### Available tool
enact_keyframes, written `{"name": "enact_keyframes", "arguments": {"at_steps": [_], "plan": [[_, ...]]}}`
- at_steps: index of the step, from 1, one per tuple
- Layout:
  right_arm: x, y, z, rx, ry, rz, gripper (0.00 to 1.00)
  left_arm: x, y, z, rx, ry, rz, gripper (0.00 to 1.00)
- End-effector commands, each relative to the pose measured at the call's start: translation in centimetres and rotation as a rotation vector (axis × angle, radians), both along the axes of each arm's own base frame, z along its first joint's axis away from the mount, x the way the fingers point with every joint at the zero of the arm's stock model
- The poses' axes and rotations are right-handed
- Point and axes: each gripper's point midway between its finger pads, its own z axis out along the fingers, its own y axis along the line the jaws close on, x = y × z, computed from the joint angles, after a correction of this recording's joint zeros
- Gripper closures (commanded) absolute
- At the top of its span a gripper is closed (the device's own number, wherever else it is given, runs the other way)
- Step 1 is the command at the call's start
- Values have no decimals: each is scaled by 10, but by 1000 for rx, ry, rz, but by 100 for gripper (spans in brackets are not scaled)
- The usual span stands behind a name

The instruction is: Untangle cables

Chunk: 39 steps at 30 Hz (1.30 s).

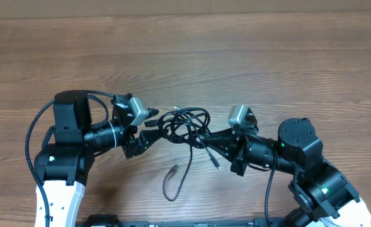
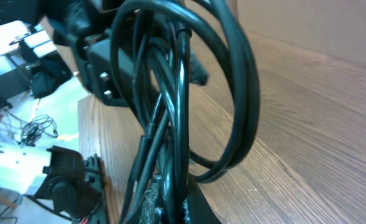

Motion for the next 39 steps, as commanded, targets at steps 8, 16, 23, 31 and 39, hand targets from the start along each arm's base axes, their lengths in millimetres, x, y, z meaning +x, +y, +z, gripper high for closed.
{"name": "enact_keyframes", "arguments": {"at_steps": [8,16,23,31,39], "plan": [[9,-12,14,34,7,-48,96,0,14,5,24,-54,18,39],[8,-12,14,35,7,-45,96,-17,1,24,-84,-107,-110,36],[0,-7,20,57,-3,15,96,-23,-3,34,-132,-137,-157,11],[-16,0,31,101,-25,119,96,-25,-5,40,-155,-156,-180,0],[-27,5,40,137,-48,208,96,-33,-8,49,-209,-168,-231,0]]}}
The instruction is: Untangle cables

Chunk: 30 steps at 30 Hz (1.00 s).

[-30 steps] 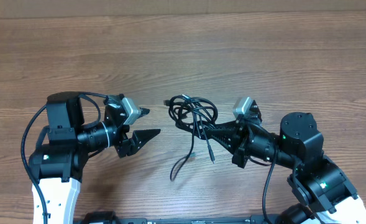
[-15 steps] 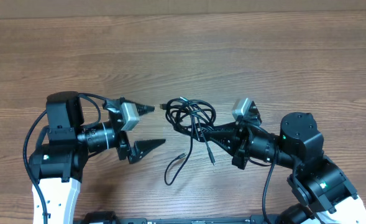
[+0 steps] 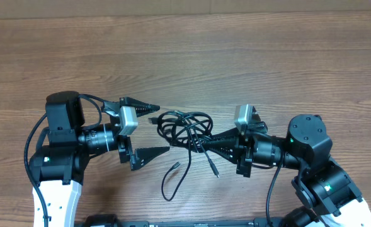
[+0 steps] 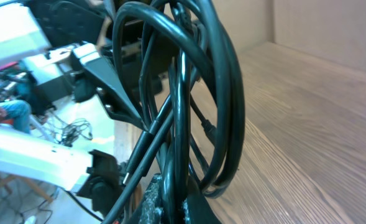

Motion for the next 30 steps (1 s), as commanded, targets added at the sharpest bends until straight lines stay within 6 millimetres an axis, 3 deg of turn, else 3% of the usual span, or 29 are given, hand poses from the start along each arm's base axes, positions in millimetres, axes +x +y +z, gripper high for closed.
{"name": "enact_keyframes", "arguments": {"at_steps": [1,15,26,30], "plan": [[-9,1,16,33,-30,54,96,-10,-3,19,-51,-53,-55,0],[-3,9,10,32,-10,86,96,-25,-6,34,-155,-47,-160,0],[-1,10,11,38,5,83,96,-20,-22,22,-189,33,-261,0],[-1,10,10,37,8,83,96,-19,-27,19,-188,32,-286,6]]}}
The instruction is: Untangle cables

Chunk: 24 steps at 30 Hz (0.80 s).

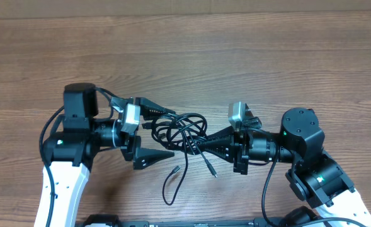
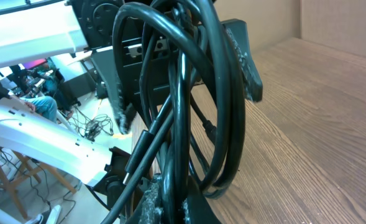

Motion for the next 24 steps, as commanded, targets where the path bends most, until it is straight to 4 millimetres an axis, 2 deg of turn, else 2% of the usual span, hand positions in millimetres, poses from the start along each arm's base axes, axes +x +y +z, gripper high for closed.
{"name": "enact_keyframes", "arguments": {"at_steps": [1,11,19,21,24], "plan": [[-2,0,14,22,-27,8,96,-3,-4,9,-29,-27,-44,7],[5,3,4,3,9,8,96,1,-6,13,-28,-33,-51,26],[8,6,0,-3,20,11,96,2,-6,14,-29,-42,-51,37],[8,6,0,-3,21,13,96,2,-6,14,-29,-47,-51,45],[8,6,0,-3,21,13,96,2,-6,14,-29,-49,-51,64]]}}
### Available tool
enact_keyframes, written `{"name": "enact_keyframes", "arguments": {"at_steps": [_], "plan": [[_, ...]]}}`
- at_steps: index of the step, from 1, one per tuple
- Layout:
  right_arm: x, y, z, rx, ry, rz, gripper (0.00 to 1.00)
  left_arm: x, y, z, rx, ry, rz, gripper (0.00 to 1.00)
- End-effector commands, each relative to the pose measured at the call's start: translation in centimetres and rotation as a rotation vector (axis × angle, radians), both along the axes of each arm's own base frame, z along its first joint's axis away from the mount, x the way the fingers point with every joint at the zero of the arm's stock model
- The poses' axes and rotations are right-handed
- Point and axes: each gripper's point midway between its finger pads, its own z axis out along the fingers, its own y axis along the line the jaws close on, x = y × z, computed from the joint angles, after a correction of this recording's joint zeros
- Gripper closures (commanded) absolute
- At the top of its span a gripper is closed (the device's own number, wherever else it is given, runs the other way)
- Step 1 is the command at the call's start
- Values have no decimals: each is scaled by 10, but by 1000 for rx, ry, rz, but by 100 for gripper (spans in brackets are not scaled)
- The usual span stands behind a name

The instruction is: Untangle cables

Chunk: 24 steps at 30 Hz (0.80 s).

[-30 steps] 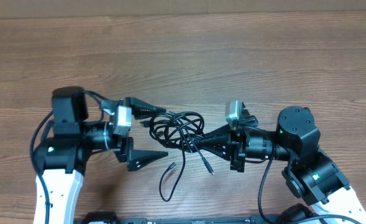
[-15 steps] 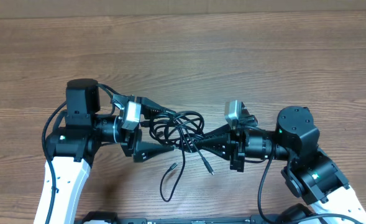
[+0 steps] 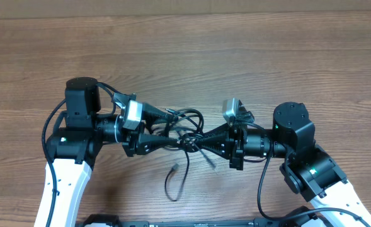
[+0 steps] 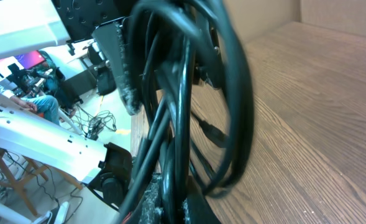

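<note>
A tangle of black cables hangs between my two grippers above the wooden table. My right gripper is shut on several strands of the bundle; in the right wrist view the strands rise straight out of its jaws. My left gripper is open, one finger on each side of the loops' left part. One of its fingers shows just left of the loops. A loose cable tail with a small plug droops onto the table; a second plug hangs below the right gripper.
Both arm bases stand at the near edge, left and right. Bare wood stretches across the far half of the table. Beyond the table's left edge, the right wrist view shows floor cables and equipment.
My left gripper has moved right onto the bundle, and its fingers stand much closer together, now straddling the loops. The right gripper, still shut on the cables, has shifted slightly left.
My right gripper has been shut on the bundle throughout. The left gripper was first against the bundle's left side, then stood back to the left and wide open, then came nearer while open, and now has its fingers around the loops.
</note>
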Motion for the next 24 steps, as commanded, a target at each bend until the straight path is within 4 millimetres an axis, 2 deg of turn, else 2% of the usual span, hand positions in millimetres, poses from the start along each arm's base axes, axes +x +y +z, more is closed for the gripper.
{"name": "enact_keyframes", "arguments": {"at_steps": [1,4,7,14,16,17,21,24], "plan": [[-3,0,16,26,-32,12,96,-2,-1,8,-14,-19,-22,70],[-3,0,16,26,-32,12,96,-2,-1,8,-14,-19,-22,84],[-3,0,15,26,-31,12,96,-2,-1,8,-14,-19,-22,91],[-3,0,14,22,-25,12,96,-2,-1,8,-14,-19,-21,96],[-3,0,13,17,-17,9,78,-2,-1,8,-13,-20,-20,96],[-2,0,11,12,-12,4,74,-1,-1,8,-11,-20,-17,95],[10,-5,3,-21,3,-73,62,9,1,0,35,29,45,96],[19,-10,-2,-42,11,-123,62,16,5,-3,53,76,86,96]]}}
